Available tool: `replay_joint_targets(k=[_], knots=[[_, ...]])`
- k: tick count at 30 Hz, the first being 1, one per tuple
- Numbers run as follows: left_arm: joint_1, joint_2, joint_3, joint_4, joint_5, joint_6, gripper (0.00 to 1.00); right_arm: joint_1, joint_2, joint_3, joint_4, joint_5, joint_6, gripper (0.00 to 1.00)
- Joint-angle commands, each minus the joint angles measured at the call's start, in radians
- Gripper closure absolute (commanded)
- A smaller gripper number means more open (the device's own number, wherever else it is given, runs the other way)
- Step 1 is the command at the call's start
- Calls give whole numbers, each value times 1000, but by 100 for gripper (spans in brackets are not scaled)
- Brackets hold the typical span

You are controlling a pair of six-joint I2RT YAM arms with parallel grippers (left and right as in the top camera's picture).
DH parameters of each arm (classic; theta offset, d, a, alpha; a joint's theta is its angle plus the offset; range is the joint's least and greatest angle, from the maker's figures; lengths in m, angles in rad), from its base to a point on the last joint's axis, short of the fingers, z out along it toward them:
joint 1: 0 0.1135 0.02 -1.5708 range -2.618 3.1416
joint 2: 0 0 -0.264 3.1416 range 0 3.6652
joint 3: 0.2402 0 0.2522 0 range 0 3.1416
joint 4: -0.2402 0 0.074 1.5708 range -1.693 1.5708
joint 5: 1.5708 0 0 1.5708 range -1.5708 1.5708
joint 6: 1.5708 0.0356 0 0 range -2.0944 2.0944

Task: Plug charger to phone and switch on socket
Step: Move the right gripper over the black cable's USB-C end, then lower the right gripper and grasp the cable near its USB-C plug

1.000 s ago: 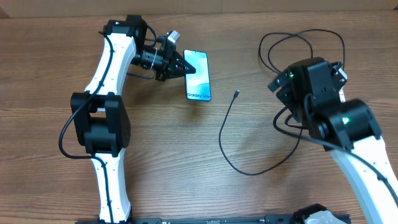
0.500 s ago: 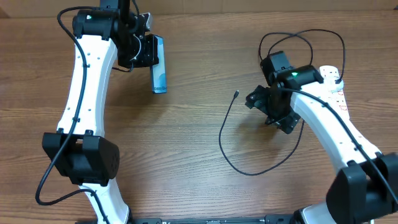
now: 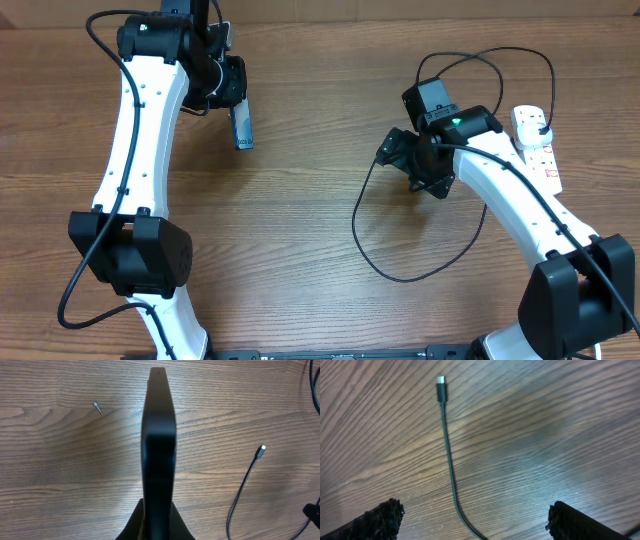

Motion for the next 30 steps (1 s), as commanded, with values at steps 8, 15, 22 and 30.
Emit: replay_joint_targets(k=[8, 15, 22, 30], knots=[[1, 4, 9, 11, -77, -33, 96, 5, 4, -2, 87, 4, 42, 4], [1, 11, 9, 50, -85, -134, 96, 5, 4, -2, 105, 51, 41, 1], [1, 11, 9, 76, -85, -148, 96, 5, 4, -2, 106, 47, 6, 0], [0, 11, 9, 75, -81, -132, 96, 5, 4, -2, 216, 89, -175, 0]])
